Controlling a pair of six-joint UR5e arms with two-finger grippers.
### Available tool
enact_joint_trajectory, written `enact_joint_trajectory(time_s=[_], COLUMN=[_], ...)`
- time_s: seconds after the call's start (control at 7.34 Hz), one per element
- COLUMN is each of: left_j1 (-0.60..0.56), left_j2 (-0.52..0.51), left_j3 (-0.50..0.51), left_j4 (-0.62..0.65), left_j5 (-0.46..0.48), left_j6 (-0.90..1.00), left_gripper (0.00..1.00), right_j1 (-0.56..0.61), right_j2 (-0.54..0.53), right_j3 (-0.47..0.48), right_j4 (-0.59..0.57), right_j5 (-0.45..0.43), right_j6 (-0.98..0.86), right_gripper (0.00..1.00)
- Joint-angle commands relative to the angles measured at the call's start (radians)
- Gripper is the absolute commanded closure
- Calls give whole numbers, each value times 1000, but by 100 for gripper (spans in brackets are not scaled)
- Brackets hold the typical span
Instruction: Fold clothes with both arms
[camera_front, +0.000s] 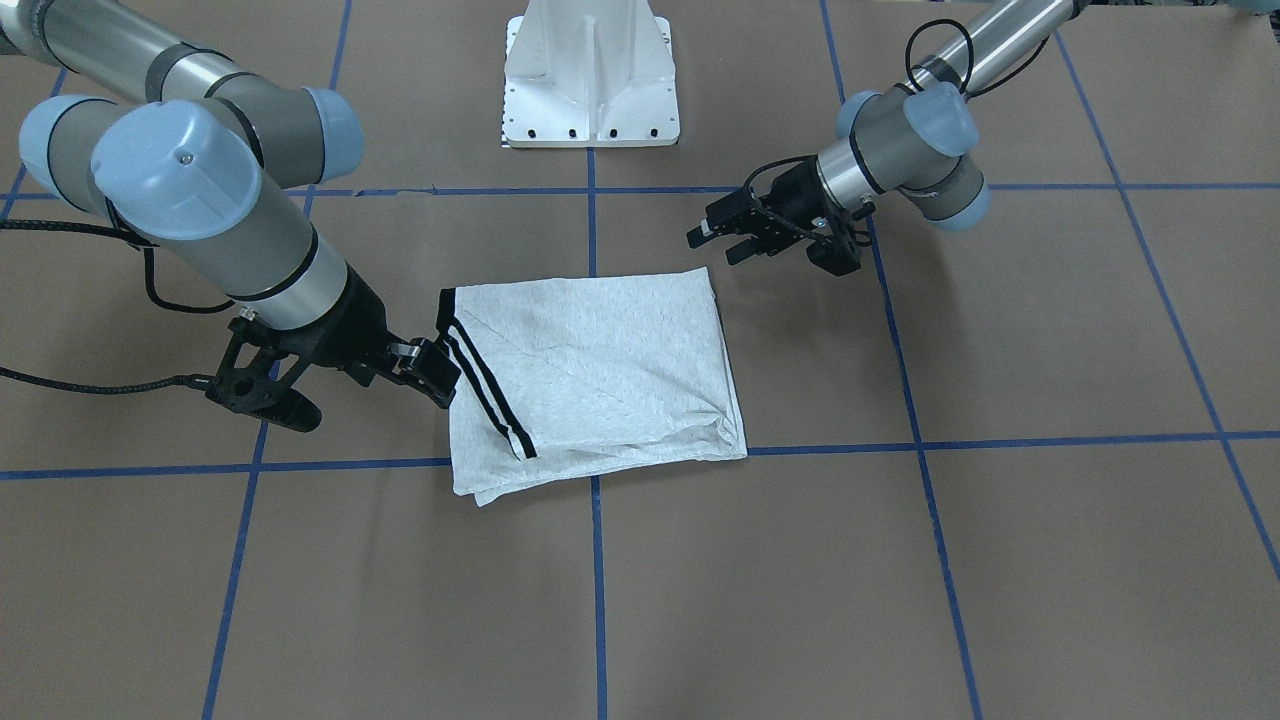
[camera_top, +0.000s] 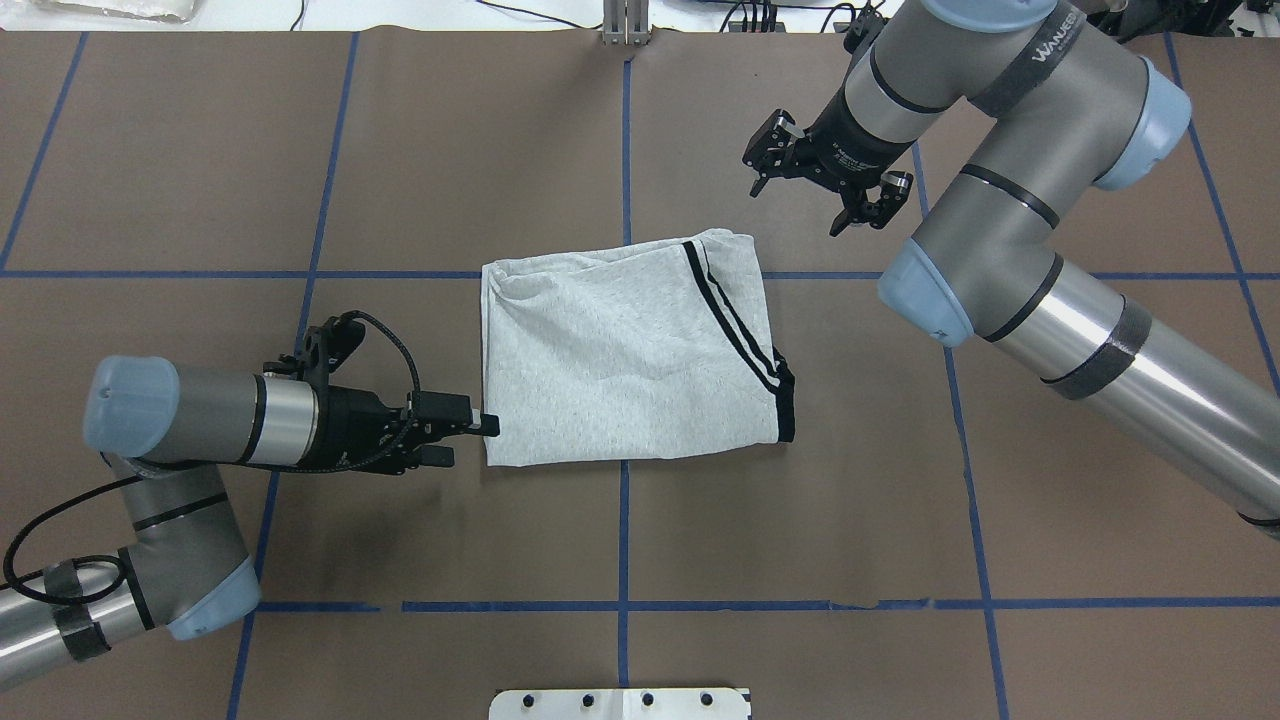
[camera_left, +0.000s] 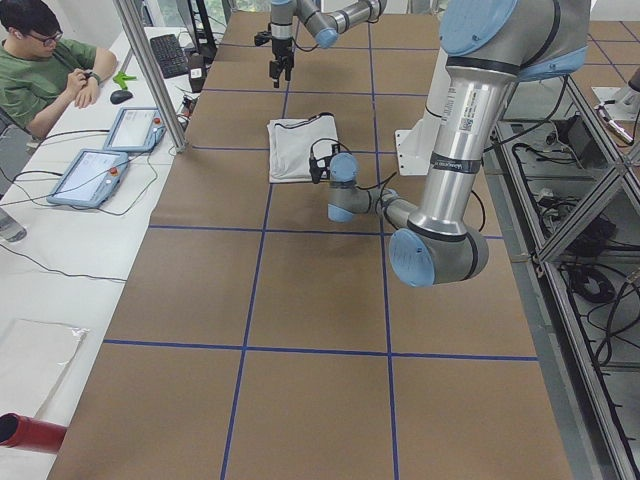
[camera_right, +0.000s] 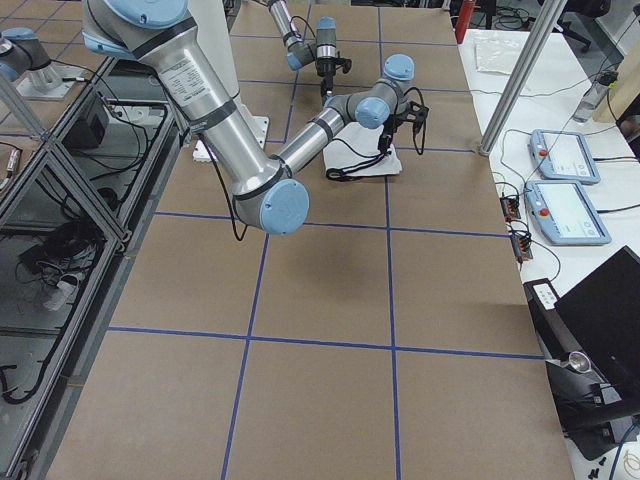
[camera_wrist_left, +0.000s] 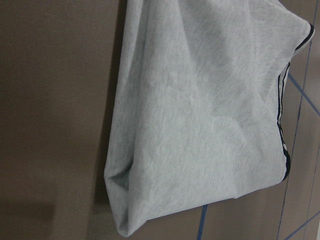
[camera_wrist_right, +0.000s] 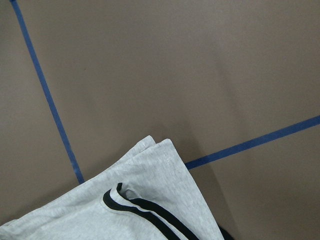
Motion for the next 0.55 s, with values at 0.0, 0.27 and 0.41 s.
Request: enact_joint_trajectory(time_s=[0.0,0.27,0.41], left_j1=[-101,-242,-317], left_j2=[39,74,76], left_j3=[-16,-13,-16], left_j4=[2,15,63], left_j5=[-57,-164,-210], left_j6=[51,149,187], left_gripper=[1,1,1], right_j1=[21,59,82], right_j2=[-8,-53,-80], right_j3=[17,34,32], right_j4=[2,0,0], right_j5=[-4,-3,-3], right_j6=[-26,-141,-219], right_gripper=[0,0,0])
